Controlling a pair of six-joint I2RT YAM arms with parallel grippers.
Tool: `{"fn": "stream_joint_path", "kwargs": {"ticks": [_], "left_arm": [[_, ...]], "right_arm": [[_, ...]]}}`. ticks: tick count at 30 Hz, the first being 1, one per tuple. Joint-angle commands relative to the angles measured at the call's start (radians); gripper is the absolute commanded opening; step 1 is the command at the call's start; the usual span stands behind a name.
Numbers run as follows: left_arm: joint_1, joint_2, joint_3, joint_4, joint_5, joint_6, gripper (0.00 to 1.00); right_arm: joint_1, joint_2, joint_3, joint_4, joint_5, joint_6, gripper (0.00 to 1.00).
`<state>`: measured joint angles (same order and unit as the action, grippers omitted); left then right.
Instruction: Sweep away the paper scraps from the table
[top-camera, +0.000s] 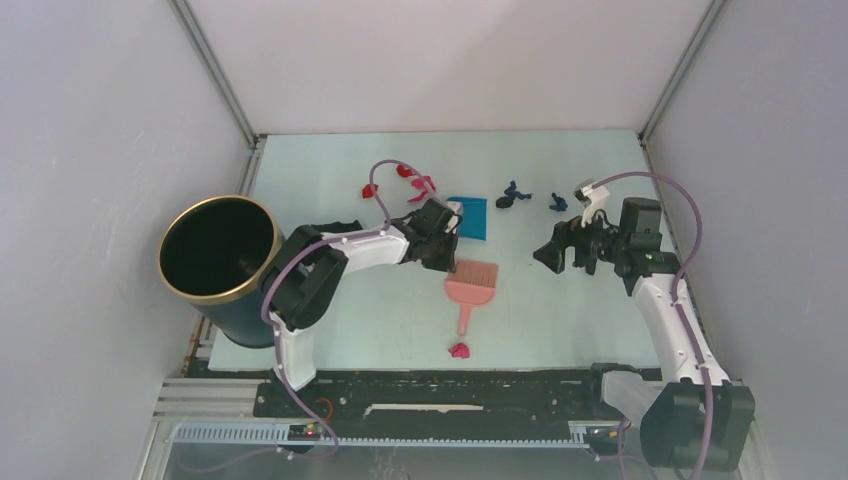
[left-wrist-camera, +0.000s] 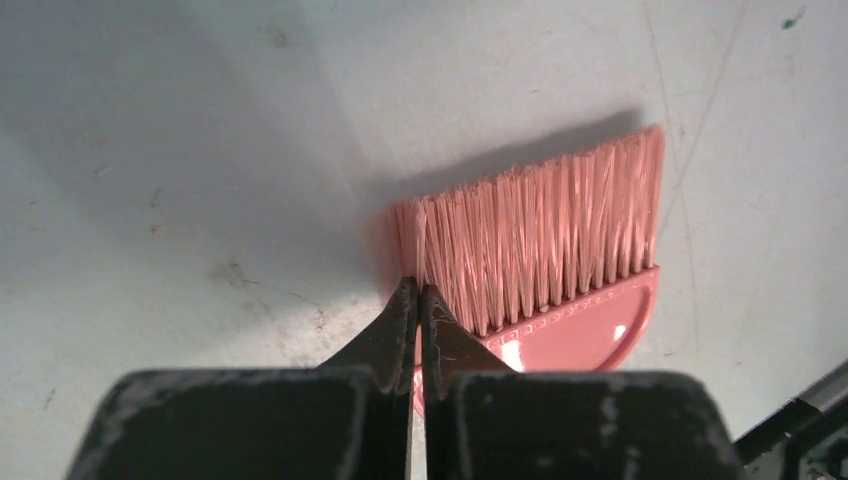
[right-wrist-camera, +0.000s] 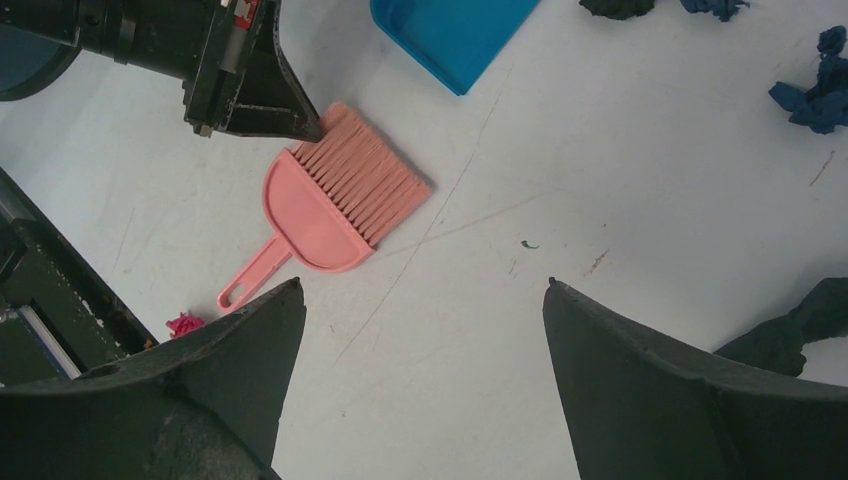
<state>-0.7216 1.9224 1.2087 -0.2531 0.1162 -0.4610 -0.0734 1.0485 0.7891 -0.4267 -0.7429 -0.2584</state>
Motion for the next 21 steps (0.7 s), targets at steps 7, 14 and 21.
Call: {"fn": "stream_joint_path", "kwargs": {"ticks": [7,14,21], "left_arm": [[0.021,-0.221,-0.072,0.236,0.177,0.002,0.00],[0.073,-0.286,-0.151,0.444,0.284,-0.158,0.00],[0.149,-0.291,-0.276,0.686,0.309,-0.424,0.00]], "right_arm": [[0.017,0.018,0.016,0.002,-0.061,-0.020,0.95],[0.039,0.040,0.016,0.026,-0.052,0.051,0.94],[0.180,-0.002,0.015,0.074,0.093,0.174,0.97]]}}
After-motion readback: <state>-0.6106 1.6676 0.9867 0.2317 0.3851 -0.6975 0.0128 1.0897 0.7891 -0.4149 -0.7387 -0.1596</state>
